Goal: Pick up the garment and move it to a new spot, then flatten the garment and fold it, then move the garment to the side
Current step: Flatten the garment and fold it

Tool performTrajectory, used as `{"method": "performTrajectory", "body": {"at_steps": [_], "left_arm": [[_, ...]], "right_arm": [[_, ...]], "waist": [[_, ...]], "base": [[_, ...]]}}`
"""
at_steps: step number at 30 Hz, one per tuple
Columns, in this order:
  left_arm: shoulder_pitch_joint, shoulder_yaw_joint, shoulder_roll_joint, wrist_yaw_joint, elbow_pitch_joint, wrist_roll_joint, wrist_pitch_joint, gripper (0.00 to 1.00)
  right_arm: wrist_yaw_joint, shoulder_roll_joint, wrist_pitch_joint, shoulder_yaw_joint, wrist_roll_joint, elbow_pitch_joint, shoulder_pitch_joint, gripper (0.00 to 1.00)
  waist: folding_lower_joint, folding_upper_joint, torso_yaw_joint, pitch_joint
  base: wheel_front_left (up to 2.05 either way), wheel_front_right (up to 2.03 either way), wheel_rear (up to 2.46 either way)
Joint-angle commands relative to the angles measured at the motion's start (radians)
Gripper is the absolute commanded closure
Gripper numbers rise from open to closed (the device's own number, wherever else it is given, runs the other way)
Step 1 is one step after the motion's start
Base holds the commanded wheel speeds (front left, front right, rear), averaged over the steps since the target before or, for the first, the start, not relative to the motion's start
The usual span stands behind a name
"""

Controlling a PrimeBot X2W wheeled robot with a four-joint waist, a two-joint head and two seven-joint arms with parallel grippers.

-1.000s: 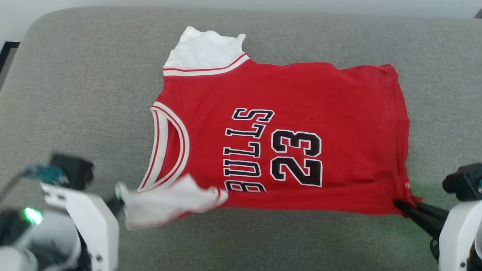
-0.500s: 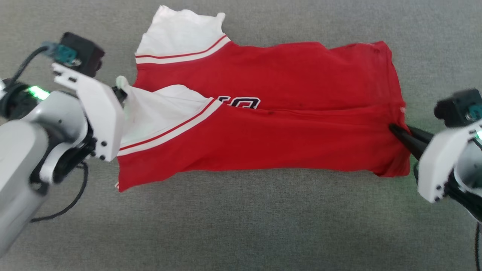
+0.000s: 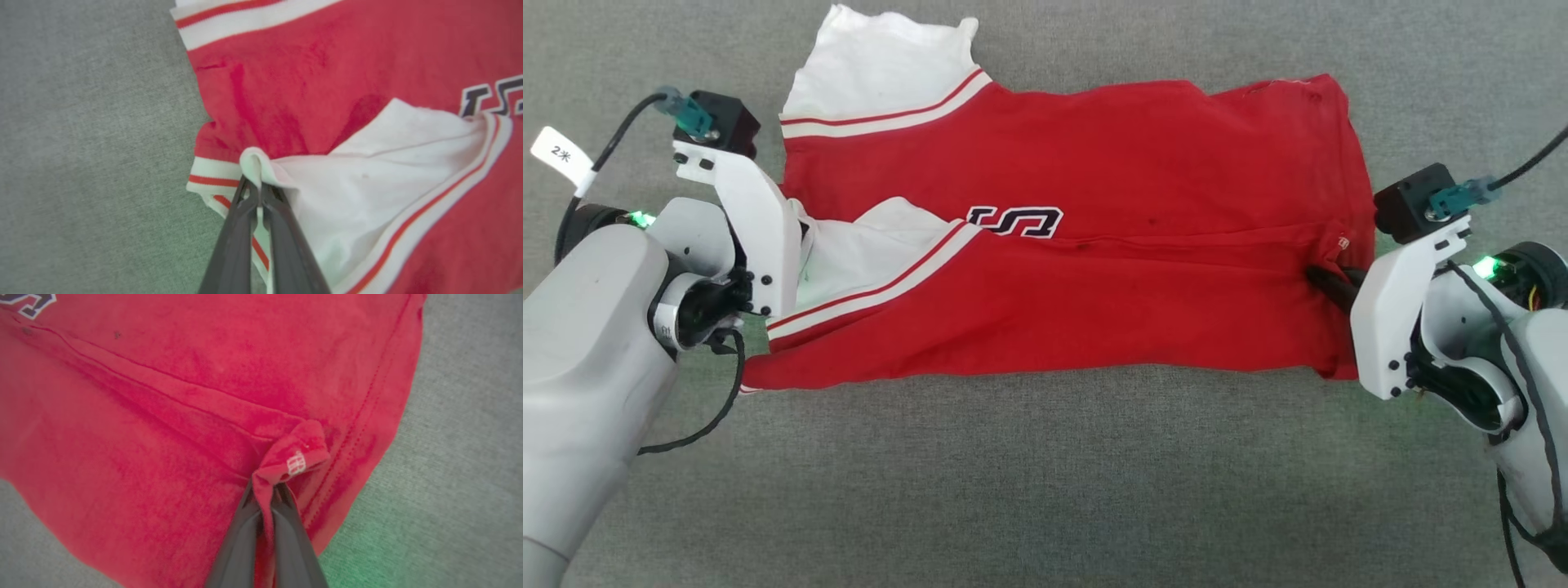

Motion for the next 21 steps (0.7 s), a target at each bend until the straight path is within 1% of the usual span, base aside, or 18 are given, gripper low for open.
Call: {"method": "performTrajectory", "body": {"at_steps": [1, 2, 3, 6, 9, 12, 15, 17, 21], "left_arm": [[-0.014, 0.011, -0.005, -0.002, 0.021, -0.015, -0.007, 0.44], [-0.018, 0.007, -0.003, -0.01, 0.028, -0.01, -0.008, 0.16], [-0.018, 0.006, -0.004, -0.014, 0.033, -0.012, -0.008, 0.0], [-0.011, 0.006, 0.006, -0.019, 0.031, -0.019, 0.004, 0.0], [0.008, 0.011, 0.028, -0.006, -0.007, -0.031, 0.018, 0.0], [0.035, 0.015, 0.066, 0.023, -0.076, -0.042, 0.049, 0.0], [0.077, 0.023, 0.111, 0.081, -0.178, -0.055, 0.092, 0.0], [0.112, 0.027, 0.144, 0.13, -0.259, -0.069, 0.124, 0.0], [0.204, 0.037, 0.208, 0.246, -0.437, -0.107, 0.182, 0.0]], "right_arm": [[0.0, 0.007, 0.002, 0.017, 0.008, 0.023, 0.003, 0.21], [0.0, 0.008, 0.002, 0.024, 0.013, 0.026, -0.001, 0.0], [0.0, 0.009, -0.007, 0.026, 0.017, 0.026, -0.005, 0.0], [0.0, 0.003, -0.034, 0.021, 0.026, 0.013, 0.0, 0.0], [0.0, -0.001, -0.072, -0.001, 0.018, -0.009, 0.022, 0.0], [0.0, 0.003, -0.115, -0.038, 0.011, -0.044, 0.054, 0.0], [0.0, 0.016, -0.171, -0.097, -0.01, -0.087, 0.1, 0.0], [0.0, 0.026, -0.215, -0.147, -0.038, -0.117, 0.133, 0.0], [0.0, 0.072, -0.315, -0.25, -0.113, -0.184, 0.201, 0.0]], "waist": [[0.0, 0.0, 0.0, -0.012], [0.0, 0.0, -0.001, -0.018], [0.0, 0.0, 0.0, -0.026], [0.0, 0.0, 0.0, -0.051], [0.0, 0.0, 0.0, -0.078], [0.0, 0.0, -0.003, -0.102], [0.0, 0.0, -0.008, -0.119], [0.0, 0.0, -0.012, -0.124], [0.0, 0.0, -0.026, -0.128]], "base": [[0.0, 0.0, 0.0], [0.0, 0.0, 0.0], [0.0, 0.0, 0.0], [0.0, 0.0, 0.0], [0.0, 0.0, 0.0], [0.0, 0.0, 0.0], [0.0, 0.0, 0.0], [0.0, 0.0, 0.0], [0.0, 0.0, 0.0]]}}
